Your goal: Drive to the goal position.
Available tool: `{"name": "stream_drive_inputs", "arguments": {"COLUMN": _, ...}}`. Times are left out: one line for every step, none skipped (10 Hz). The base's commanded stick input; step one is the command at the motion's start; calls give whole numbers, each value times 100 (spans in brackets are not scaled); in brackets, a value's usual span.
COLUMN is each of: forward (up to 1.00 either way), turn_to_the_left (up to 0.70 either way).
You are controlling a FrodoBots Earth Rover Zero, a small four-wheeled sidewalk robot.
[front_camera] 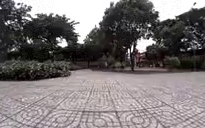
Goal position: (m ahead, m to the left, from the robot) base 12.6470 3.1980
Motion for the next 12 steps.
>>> {"name": "stream_drive_inputs", "arguments": {"forward": 70, "turn_to_the_left": 0}}
{"name": "stream_drive_inputs", "arguments": {"forward": 70, "turn_to_the_left": 0}}
{"name": "stream_drive_inputs", "arguments": {"forward": 70, "turn_to_the_left": 0}}
{"name": "stream_drive_inputs", "arguments": {"forward": 70, "turn_to_the_left": 0}}
{"name": "stream_drive_inputs", "arguments": {"forward": 70, "turn_to_the_left": 0}}
{"name": "stream_drive_inputs", "arguments": {"forward": 70, "turn_to_the_left": 0}}
{"name": "stream_drive_inputs", "arguments": {"forward": 70, "turn_to_the_left": 0}}
{"name": "stream_drive_inputs", "arguments": {"forward": 70, "turn_to_the_left": 0}}
{"name": "stream_drive_inputs", "arguments": {"forward": 70, "turn_to_the_left": 0}}
{"name": "stream_drive_inputs", "arguments": {"forward": 70, "turn_to_the_left": 0}}
{"name": "stream_drive_inputs", "arguments": {"forward": 70, "turn_to_the_left": 0}}
{"name": "stream_drive_inputs", "arguments": {"forward": 70, "turn_to_the_left": 0}}
